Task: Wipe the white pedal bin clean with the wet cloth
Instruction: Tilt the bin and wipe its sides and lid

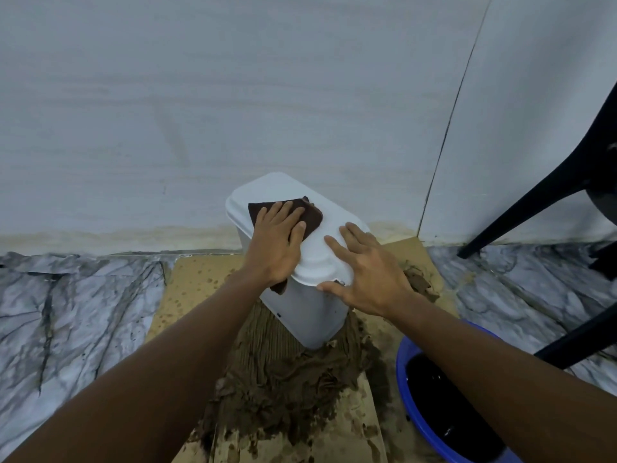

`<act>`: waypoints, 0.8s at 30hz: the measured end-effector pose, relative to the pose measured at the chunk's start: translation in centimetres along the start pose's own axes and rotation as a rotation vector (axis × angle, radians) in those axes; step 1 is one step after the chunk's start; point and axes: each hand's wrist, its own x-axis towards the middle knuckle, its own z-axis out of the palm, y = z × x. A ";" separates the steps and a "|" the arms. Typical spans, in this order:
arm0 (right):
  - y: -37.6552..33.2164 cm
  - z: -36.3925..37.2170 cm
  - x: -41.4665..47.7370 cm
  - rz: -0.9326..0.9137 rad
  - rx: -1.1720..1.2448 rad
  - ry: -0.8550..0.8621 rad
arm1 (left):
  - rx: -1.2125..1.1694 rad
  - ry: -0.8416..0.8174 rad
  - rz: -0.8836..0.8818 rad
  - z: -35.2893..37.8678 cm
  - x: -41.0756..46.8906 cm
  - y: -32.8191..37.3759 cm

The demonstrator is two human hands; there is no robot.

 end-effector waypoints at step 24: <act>-12.8 -1.0 4.4 0.076 -0.066 0.083 | -0.389 -0.057 -0.163 -7.1 1.4 -4.2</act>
